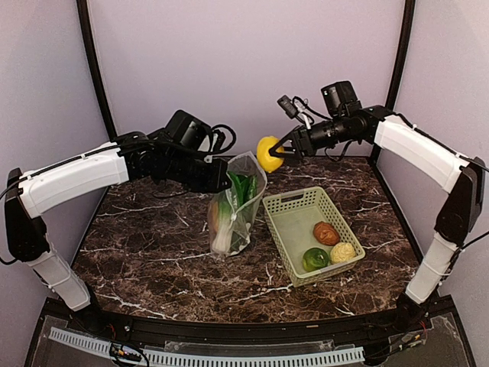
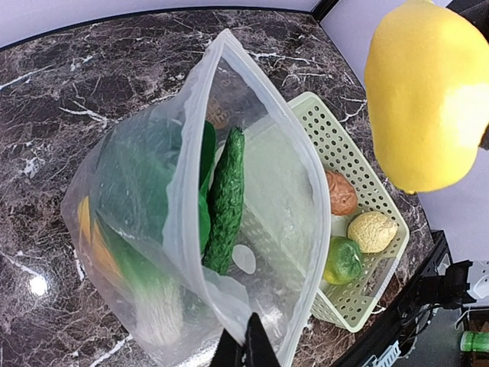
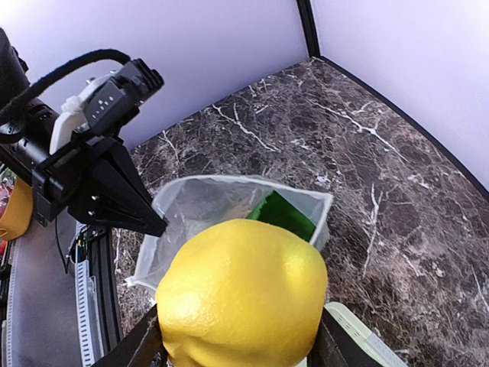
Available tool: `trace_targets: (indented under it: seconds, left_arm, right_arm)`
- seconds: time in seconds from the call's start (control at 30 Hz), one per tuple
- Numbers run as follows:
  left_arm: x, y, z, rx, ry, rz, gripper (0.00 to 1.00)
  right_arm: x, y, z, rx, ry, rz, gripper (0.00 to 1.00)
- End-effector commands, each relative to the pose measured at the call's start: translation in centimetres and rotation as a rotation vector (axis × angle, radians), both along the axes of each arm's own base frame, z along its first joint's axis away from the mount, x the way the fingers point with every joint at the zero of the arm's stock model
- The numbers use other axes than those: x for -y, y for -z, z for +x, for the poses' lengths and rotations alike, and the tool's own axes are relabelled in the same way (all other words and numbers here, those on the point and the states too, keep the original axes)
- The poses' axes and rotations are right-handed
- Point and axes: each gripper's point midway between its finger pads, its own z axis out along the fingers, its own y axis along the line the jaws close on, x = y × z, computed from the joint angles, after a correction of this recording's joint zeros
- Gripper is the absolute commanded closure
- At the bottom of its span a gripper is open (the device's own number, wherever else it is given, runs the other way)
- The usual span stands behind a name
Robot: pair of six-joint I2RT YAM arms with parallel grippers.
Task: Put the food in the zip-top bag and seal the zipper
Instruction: Place the fake fruit in the zipper food storage bag.
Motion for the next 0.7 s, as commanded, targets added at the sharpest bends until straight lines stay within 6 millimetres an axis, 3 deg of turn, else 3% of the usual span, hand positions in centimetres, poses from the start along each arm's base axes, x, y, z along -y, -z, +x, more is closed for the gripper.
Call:
trace_targets:
  seconds: [0.0,0.37,0.67]
  left_arm:
    - [0.6,-1.4,0.2,0.019,0.010,-0.037,0.99]
    - [0.5,-2.6,0.1,0.032,0.001,-0.071,0.99]
    - [0.1,-3.8,0.1,0.061,-0.008,-0.100,0.99]
  right_arm:
    - [-2.9,-0.4,-1.2,-0.008,-0.062,0.014,0.44]
    - [-6.6,4.4,-0.9,-0.081,-0.017,-0.102,0.42]
    - [-8.1,6.2,-3.5,-0.096,-0.058,-0.169,0.39]
